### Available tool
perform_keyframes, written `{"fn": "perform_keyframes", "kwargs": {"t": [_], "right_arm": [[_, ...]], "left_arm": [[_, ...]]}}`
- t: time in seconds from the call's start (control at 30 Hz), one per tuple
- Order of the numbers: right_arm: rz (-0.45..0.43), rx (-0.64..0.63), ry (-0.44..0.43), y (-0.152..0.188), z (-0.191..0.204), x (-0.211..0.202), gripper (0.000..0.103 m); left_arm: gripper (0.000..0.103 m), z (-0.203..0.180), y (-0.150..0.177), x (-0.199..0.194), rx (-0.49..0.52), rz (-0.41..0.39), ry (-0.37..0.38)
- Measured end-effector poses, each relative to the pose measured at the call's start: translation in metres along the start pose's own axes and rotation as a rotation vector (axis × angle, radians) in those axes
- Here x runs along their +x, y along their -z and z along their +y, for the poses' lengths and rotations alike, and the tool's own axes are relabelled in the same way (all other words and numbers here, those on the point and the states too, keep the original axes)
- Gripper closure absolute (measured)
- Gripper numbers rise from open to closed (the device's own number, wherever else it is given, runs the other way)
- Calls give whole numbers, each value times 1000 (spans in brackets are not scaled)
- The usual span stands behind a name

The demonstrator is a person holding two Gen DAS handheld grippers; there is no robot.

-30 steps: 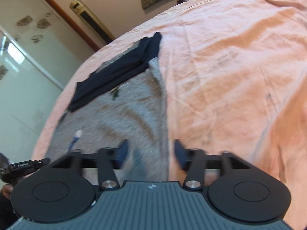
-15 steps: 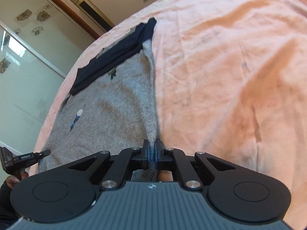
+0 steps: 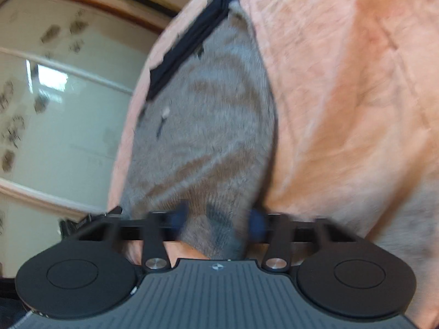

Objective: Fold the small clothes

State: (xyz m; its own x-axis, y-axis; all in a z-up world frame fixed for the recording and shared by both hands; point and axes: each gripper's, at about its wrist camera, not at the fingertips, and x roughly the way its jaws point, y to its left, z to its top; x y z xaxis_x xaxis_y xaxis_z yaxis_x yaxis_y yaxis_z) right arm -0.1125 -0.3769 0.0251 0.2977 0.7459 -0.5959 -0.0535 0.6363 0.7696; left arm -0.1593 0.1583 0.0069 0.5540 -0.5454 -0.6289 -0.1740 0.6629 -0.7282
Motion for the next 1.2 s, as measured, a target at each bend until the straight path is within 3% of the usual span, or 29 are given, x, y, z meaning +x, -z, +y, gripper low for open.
{"fn": "perform_keyframes", "kwargs": {"t": [0.1, 0.17, 0.23, 0.3, 0.37, 0.4, 0.43, 0.47, 0.5, 0.53, 0.57, 0.6, 0.63, 0.67, 0.7, 0.8, 0.9, 1.0, 1.03, 1.07, 1.1, 1.13, 1.17, 1.2], "right_arm": [[23, -70, 49, 3, 9, -1, 93], [-15, -91, 84, 1, 10, -19, 93], [-33, -88, 120, 1, 4, -36, 94], [-3, -57, 130, 2, -8, -33, 94], [-6, -18, 82, 5, -15, -27, 93], [-18, -7, 70, 7, -15, -28, 86], [-31, 2, 40, 8, -15, -29, 69], [-43, 6, 3, 11, -13, -31, 58], [-48, 7, -27, 14, -12, -32, 41], [-44, 2, -40, 16, -8, -30, 35], [-38, -7, -31, 17, -6, -27, 35], [-36, -14, -22, 16, -3, -26, 38], [-29, -17, -1, 13, 0, -22, 58], [-9, -27, 29, 11, 2, -19, 79], [18, -44, 66, 9, 5, -15, 91], [40, -114, 87, 14, 15, -20, 92], [53, -119, 159, 19, 8, -21, 95], [24, -74, 128, 18, -2, -22, 99], [7, -77, 133, 16, 0, -25, 90], [-15, -92, 155, 13, 5, -30, 82], [-60, -111, 187, 7, 12, -36, 61], [-129, -131, 208, -2, 20, -42, 39], [-197, -158, 223, -13, 28, -46, 32], [-249, -193, 241, -27, 39, -43, 29]], "left_arm": [[97, -12, -3, -20, 100, -37, -32], [98, -16, -4, -33, 145, -46, -46], [98, -11, -1, -29, 174, -10, -87], [96, 0, 3, -20, 136, 4, -79], [92, 5, 5, -21, 72, 4, -39], [86, 7, 6, -22, 35, 22, -9], [68, 12, 8, -25, 3, 32, 34], [52, 15, 10, -27, -18, 24, 77], [49, 14, 12, -26, -22, 13, 99], [50, 10, 13, -25, -9, 8, 91], [57, 4, 13, -21, 16, 2, 75], [75, -2, 13, -19, 45, 3, 45], [99, -8, 12, -14, 88, 22, -16], [98, -13, 12, -13, 130, 28, -72], [99, -16, 12, -15, 164, 27, -102], [99, -11, 10, -30, 217, 29, -172], [99, -2, 9, -32, 229, 39, -151], [94, -20, 4, -36, 300, 60, -165], [89, -27, -2, -42, 320, 42, -176], [75, -35, -9, -48, 342, 4, -191], [65, -45, -18, -52, 361, -57, -205], [37, -56, -28, -54, 378, -141, -221], [15, -70, -37, -51, 401, -243, -237], [11, -85, -43, -43, 433, -328, -245]]}}
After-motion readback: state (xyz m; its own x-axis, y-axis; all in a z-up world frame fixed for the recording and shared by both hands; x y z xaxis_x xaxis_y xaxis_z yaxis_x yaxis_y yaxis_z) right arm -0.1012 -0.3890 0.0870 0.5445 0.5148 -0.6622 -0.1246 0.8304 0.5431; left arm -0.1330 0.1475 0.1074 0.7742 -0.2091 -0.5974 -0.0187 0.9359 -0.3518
